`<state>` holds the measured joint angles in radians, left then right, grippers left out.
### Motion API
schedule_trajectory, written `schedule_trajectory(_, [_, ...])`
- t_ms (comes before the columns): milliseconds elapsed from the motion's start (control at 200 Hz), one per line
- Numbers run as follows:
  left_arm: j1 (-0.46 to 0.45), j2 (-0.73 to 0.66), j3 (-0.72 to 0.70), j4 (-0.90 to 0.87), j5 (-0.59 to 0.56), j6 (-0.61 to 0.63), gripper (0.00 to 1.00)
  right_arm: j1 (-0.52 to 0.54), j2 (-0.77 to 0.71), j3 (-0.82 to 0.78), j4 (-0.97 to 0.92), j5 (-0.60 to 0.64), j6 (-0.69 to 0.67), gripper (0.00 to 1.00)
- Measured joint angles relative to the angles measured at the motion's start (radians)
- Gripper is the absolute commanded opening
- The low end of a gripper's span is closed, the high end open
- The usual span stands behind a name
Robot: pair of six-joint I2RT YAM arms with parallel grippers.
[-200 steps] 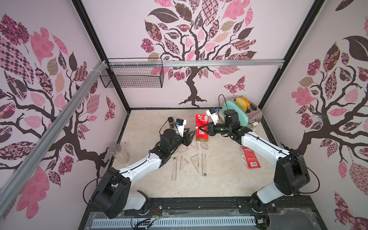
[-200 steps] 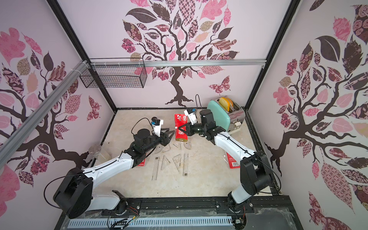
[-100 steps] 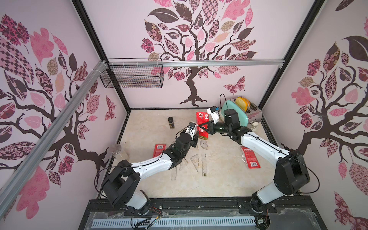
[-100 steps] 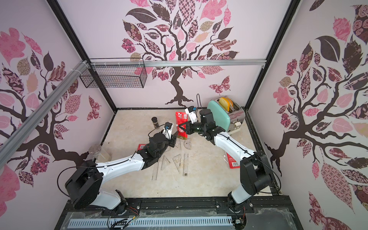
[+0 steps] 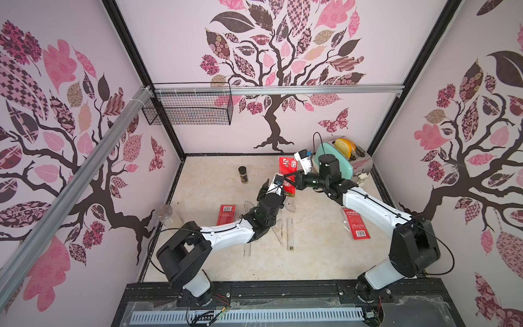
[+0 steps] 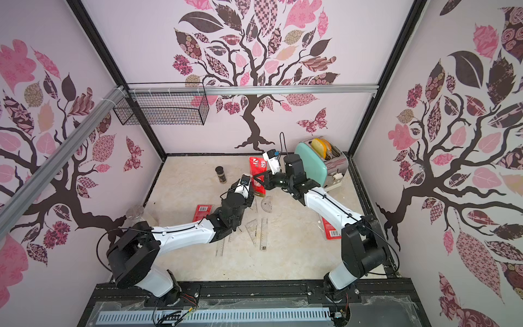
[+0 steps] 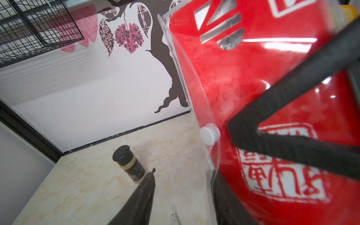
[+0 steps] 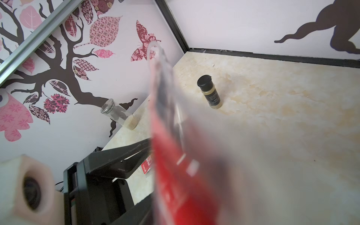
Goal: Open the ruler set and take out the ruler
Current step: Open the ruler set bag.
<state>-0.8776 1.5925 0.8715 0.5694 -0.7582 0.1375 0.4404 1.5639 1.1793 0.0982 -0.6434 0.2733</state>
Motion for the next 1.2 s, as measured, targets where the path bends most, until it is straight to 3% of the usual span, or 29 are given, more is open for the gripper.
schedule_trajectory(445, [0.005, 0.005, -0.010, 0.161, 0.000, 0.069, 0.48, 0.001, 0.002, 0.023, -0.007, -0.027, -0.004, 0.00])
schedule_trajectory(490, [0.005, 0.006, -0.010, 0.168, 0.000, 0.075, 0.45, 0.001, 0.002, 0.024, -0.008, -0.028, -0.005, 0.00])
schedule_trajectory(725, [-0.005, 0.033, -0.002, 0.194, 0.010, 0.105, 0.08, 0.005, 0.002, 0.027, -0.013, -0.033, -0.012, 0.00])
schedule_trajectory(815, [-0.009, 0.038, 0.000, 0.201, 0.005, 0.105, 0.00, 0.006, 0.002, 0.031, -0.019, -0.032, -0.019, 0.00])
schedule_trajectory(1005, [0.003, 0.025, -0.006, 0.193, 0.035, 0.064, 0.00, 0.008, 0.002, 0.045, -0.043, -0.022, -0.049, 0.00])
schedule_trajectory(1200, [0.071, -0.101, -0.068, 0.087, 0.229, -0.083, 0.00, 0.030, 0.002, 0.050, -0.044, -0.021, -0.071, 0.00])
